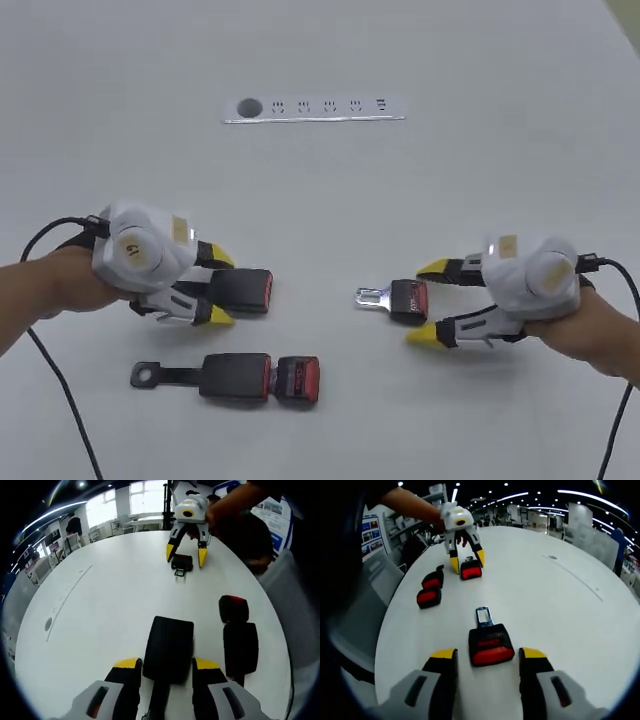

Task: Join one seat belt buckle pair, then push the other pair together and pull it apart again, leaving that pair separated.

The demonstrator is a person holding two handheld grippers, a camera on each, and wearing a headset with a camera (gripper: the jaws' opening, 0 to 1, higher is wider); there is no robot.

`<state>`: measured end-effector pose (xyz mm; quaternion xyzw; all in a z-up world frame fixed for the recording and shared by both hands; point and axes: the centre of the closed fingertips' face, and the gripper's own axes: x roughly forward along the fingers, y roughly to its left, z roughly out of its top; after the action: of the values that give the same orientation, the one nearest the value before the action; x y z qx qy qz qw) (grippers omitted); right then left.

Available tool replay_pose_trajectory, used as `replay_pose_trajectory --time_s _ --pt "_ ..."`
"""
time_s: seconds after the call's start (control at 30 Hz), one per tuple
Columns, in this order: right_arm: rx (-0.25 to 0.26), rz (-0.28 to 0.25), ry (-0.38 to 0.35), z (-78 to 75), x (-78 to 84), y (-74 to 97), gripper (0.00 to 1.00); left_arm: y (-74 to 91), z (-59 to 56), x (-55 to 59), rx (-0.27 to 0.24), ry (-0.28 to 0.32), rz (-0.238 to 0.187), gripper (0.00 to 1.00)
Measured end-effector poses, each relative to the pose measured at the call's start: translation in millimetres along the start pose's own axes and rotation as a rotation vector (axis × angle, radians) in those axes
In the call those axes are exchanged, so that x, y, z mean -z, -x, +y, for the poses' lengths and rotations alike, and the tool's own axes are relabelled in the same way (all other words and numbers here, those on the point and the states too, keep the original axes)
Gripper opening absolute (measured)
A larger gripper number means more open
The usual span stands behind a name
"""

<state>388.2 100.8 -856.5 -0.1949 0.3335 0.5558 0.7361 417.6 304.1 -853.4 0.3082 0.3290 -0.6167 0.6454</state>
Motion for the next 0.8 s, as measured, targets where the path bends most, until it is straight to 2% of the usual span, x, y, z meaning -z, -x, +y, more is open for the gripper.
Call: replay_pose_trajectory --time_s 0.07,0.23,0.3,0.33,0.4,0.6,0.8 --pt "-0.005 -0.004 0.013 -0.1 -1.6 -1.0 0.48 -1.3 -1.4 -1.2 0.011 -0.021 0.012 0.38" --pt "-0.016 -0.005 0.049 -2.6 -0.6 -3.1 0.43 -2.3 -1.1 -2.1 0.012 -0.018 0.006 0.37" --pt "-0.006 0.001 0.116 -6.9 -0.4 -4.5 0.37 -2.6 -0.8 -2.2 0.003 -0.012 0.002 0.37" --pt "-0.021 -0.012 0.116 -5.3 -1.8 -6.2 0.37 -2.7 -0.7 -2.2 -0.001 -0.006 -0.001 0.36" --pt "-0.026 -0.024 0.106 -9.7 -0.4 -6.4 0.36 -2.4 -1.5 -2.0 -0.012 -0.004 -0.003 0.36" --pt "-0.040 -0.056 0.112 -9.5 -0.5 -6.1 0.35 -2.0 -1.3 -1.6 -0.036 0.016 -0.008 0.35" --pt "-0.041 -0.090 0.096 -5.9 -3.7 -5.0 0.35 -3.1 -1.1 -2.0 -0.030 0.009 0.018 0.35"
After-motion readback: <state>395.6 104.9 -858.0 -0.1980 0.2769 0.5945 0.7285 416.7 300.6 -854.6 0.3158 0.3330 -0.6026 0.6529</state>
